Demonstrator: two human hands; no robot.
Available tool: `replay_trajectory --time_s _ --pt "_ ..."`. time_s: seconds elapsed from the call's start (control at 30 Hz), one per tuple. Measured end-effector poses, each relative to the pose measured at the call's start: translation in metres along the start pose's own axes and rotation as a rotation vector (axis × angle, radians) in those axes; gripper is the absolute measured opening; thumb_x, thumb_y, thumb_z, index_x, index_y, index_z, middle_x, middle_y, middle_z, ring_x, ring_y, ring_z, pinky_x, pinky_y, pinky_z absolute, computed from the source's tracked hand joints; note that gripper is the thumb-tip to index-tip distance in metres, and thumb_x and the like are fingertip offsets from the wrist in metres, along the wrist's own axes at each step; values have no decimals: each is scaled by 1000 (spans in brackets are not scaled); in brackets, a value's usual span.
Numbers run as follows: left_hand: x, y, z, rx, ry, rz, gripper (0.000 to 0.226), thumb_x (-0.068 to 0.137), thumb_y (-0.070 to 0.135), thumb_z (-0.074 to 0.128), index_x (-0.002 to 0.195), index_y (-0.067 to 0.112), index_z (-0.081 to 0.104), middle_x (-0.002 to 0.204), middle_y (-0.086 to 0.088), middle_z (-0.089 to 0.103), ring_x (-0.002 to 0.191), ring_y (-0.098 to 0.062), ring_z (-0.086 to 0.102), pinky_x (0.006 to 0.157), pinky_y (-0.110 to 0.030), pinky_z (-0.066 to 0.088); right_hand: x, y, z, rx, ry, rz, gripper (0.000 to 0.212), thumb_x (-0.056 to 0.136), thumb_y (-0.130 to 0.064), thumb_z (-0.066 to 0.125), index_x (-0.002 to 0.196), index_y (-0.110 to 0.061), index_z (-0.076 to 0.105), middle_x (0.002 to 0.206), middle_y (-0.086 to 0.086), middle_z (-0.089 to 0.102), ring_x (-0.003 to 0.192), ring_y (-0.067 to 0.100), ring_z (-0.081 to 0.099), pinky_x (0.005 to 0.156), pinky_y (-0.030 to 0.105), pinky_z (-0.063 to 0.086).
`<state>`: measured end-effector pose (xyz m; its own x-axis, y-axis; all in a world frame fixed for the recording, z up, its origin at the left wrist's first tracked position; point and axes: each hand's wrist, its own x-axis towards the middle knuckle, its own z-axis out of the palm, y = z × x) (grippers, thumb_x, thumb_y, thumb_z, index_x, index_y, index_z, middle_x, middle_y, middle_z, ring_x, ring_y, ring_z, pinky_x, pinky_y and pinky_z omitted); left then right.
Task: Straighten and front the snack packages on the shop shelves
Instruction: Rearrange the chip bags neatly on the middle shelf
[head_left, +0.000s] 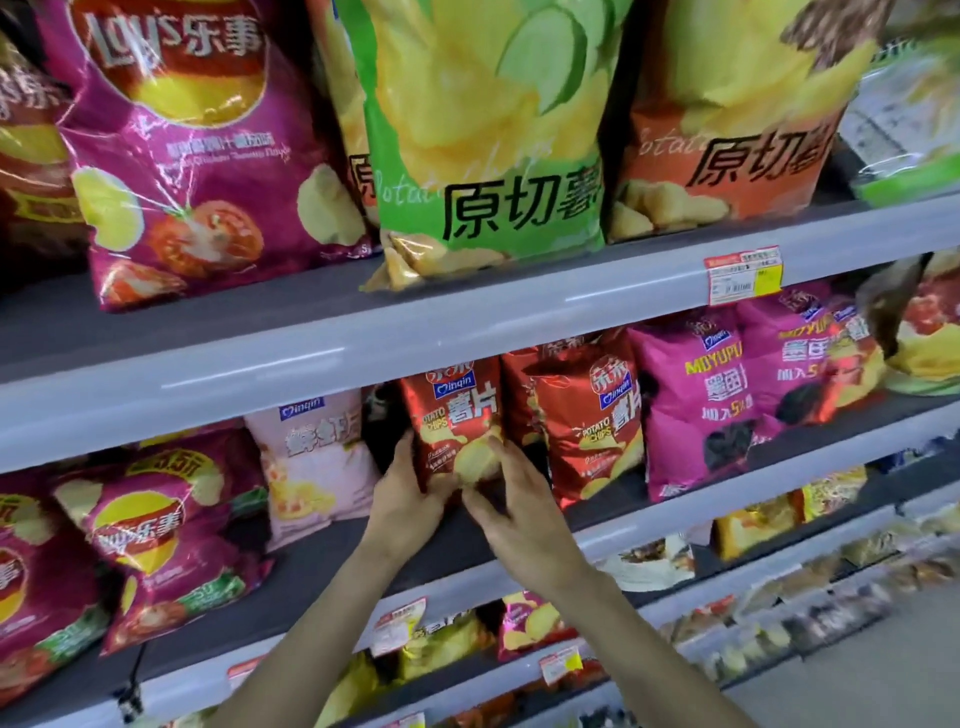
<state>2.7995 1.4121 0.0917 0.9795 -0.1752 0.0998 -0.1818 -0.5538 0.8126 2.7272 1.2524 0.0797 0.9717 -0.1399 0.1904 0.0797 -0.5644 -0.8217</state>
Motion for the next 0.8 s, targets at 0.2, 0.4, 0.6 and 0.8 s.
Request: replay_trajectory --time_s 0.2,0.4,0.6,0.8 --pt "-35 -9 -19 131 -87 121 74 93 26 76 157 24 40 144 9 56 132 -13 56 109 -34 49 -30 -14 -21 -228 -48 5 72 102 -55 53 163 -34 21 169 -12 23 153 12 27 123 36 34" --pt "-64 14 -2 342 -241 218 65 89 45 60 151 36 45 146 14 51 131 -15 54 105 -38 52 -58 -13 -51 -458 34 34 49 100 -55 50 145 -34 45 131 -10 59 118 16 57 93 34 51" --pt "-72 58 39 390 -240 313 56 100 48 57 153 47 38 149 24 48 135 -10 52 104 -35 51 -73 1 -94 -642 145 6 40 99 -55 47 130 -33 60 115 -10 67 99 20 63 77 33 48" --pt "-73 118 94 471 -259 418 55 102 52 51 154 51 32 150 26 45 134 -12 53 102 -36 52 -75 50 -160 -762 318 2 31 91 -50 61 113 -29 69 89 -10 68 74 18 64 61 30 50"
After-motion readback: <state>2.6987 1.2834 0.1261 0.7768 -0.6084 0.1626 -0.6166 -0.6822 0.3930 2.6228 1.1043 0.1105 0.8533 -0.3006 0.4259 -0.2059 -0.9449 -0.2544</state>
